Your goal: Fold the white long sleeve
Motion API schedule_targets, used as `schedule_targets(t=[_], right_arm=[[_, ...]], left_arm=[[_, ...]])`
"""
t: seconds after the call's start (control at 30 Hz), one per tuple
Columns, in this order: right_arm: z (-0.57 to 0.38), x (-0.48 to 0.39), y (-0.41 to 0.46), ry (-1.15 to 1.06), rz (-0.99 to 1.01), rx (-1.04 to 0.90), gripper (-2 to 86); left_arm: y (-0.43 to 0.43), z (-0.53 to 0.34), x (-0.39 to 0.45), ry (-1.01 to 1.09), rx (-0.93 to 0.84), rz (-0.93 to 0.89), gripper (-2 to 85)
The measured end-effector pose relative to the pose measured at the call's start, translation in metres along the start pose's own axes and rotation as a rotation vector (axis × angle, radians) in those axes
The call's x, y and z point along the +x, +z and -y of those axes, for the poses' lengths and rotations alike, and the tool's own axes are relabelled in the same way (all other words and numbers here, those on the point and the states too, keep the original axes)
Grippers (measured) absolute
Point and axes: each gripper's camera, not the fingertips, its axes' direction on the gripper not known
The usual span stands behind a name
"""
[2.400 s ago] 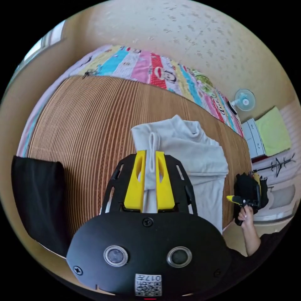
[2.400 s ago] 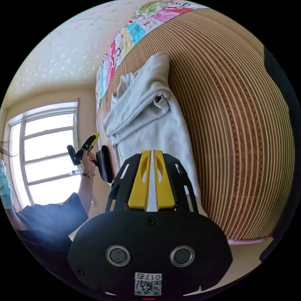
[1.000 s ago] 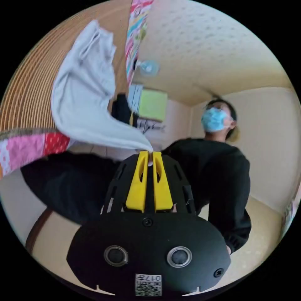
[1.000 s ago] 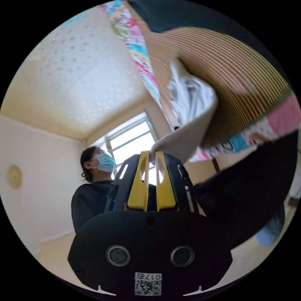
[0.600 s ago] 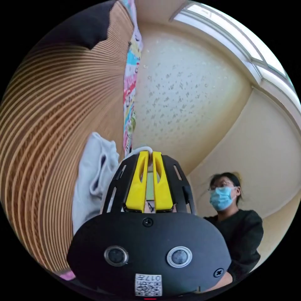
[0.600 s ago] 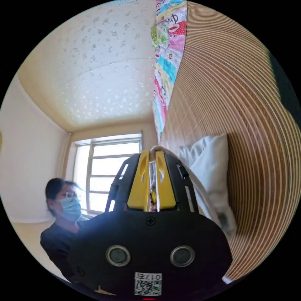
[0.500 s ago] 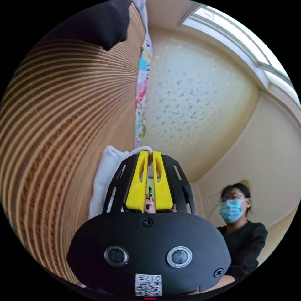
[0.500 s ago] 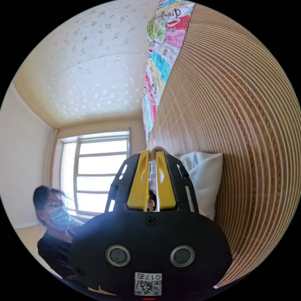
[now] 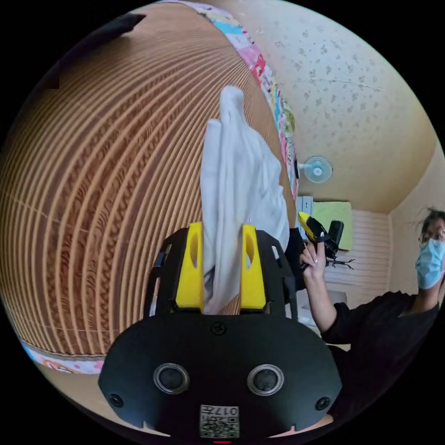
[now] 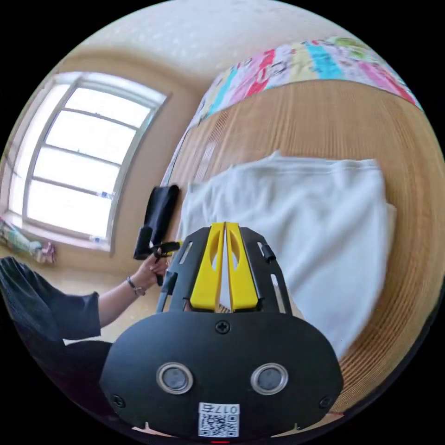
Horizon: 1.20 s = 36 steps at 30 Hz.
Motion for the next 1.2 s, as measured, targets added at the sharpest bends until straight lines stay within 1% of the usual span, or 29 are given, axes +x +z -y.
schedule_targets(t=[0.03,0.1,0.13,0.17,0.2,0.27,0.3,0.33,0.37,0.4,0.47,0.5,0.53,0.57,0.6,0.63,0.67,0.7,0.73,0.8,0.83,0.87,0.9,0.93,1.0,1.03,1.1,1.13,1.2], right_arm=[[0.003,-0.005,0.017,-0.018,-0.019,-0.042,0.9],[0.008,-0.011,0.089,-0.061,-0.269,-0.217,0.6],[0.007,-0.012,0.097,-0.098,-0.285,-0.211,0.5],[0.008,-0.013,0.098,-0.119,-0.268,-0.175,0.5],[0.015,-0.009,0.094,-0.07,-0.21,-0.203,0.6],[0.017,-0.004,0.075,0.011,-0.124,-0.22,0.6],[0.008,-0.003,0.051,0.023,-0.075,-0.157,0.6],[0.001,-0.002,0.036,0.024,-0.055,-0.113,0.7],[-0.015,0.003,0.002,0.041,-0.03,-0.021,0.7],[-0.033,0.011,-0.031,0.088,-0.026,0.06,0.8],[-0.061,0.029,-0.078,0.163,-0.042,0.161,1.1],[-0.079,0.041,-0.107,0.204,-0.074,0.213,1.4],[-0.088,0.048,-0.121,0.224,-0.097,0.232,1.5],[-0.104,0.062,-0.147,0.261,-0.144,0.262,2.0],[-0.118,0.076,-0.169,0.296,-0.182,0.291,2.6],[-0.124,0.084,-0.179,0.309,-0.191,0.305,3.3],[-0.135,0.098,-0.196,0.326,-0.177,0.329,4.6],[-0.143,0.113,-0.207,0.337,-0.121,0.342,7.0],[-0.146,0.12,-0.21,0.341,-0.081,0.342,8.2],[-0.148,0.143,-0.206,0.333,0.081,0.316,13.0],[-0.147,0.147,-0.201,0.334,0.114,0.298,14.2],[-0.143,0.156,-0.188,0.342,0.17,0.245,17.2],[-0.138,0.163,-0.171,0.347,0.208,0.189,20.7],[-0.136,0.166,-0.162,0.346,0.228,0.161,21.4],[-0.122,0.172,-0.126,0.315,0.315,0.085,23.0],[-0.118,0.172,-0.117,0.304,0.328,0.065,23.0],[-0.1,0.17,-0.083,0.264,0.376,-0.03,20.3],[-0.097,0.169,-0.077,0.26,0.382,-0.042,19.4],[-0.091,0.166,-0.066,0.319,0.383,-0.053,17.0]], left_arm=[[0.006,-0.002,-0.002,-0.034,0.003,0.008,10.2],[0.006,-0.004,0.002,-0.055,0.017,0.027,8.6],[0.001,-0.004,0.012,-0.045,0.022,0.007,7.6],[-0.009,-0.005,0.03,-0.013,0.044,-0.038,6.8],[-0.014,-0.005,0.041,0.004,0.053,-0.052,6.7],[-0.022,-0.002,0.112,0.126,0.049,-0.013,6.4],[-0.018,-0.002,0.134,0.166,0.056,0.014,6.4],[-0.004,-0.003,0.179,0.237,0.076,0.071,6.3],[0.02,-0.004,0.223,0.306,0.088,0.118,6.3],[0.036,-0.005,0.244,0.341,0.086,0.139,6.2],[0.11,-0.013,0.314,0.469,0.035,0.18,6.4],[0.129,-0.015,0.325,0.488,0.02,0.176,6.8],[0.165,-0.02,0.34,0.492,-0.027,0.147,7.6],[0.195,-0.025,0.346,0.474,-0.086,0.084,8.2],[0.205,-0.027,0.346,0.471,-0.113,0.041,8.4],[0.214,-0.032,0.343,0.472,-0.127,-0.059,8.1],[0.211,-0.036,0.331,0.453,-0.096,-0.127,8.6],[0.208,-0.036,0.323,0.435,-0.074,-0.139,9.2],[0.199,-0.036,0.304,0.396,-0.029,-0.121,10.9],[0.187,-0.03,0.271,0.326,0.009,-0.02,14.2],[0.18,-0.023,0.248,0.28,0.023,0.068,16.6],[0.173,-0.016,0.227,0.252,0.049,0.152,17.8],[0.171,-0.012,0.218,0.243,0.056,0.185,18.4],[0.171,-0.002,0.2,0.236,0.052,0.229,19.4],[0.18,0.017,0.171,0.204,-0.005,0.247,20.8],[0.192,0.031,0.149,0.171,-0.07,0.211,21.3],[0.217,0.05,0.116,0.125,-0.191,0.109,21.2],[0.231,0.059,0.096,0.102,-0.245,0.018,20.7],[0.23,0.065,0.077,0.073,-0.234,-0.057,18.9]])
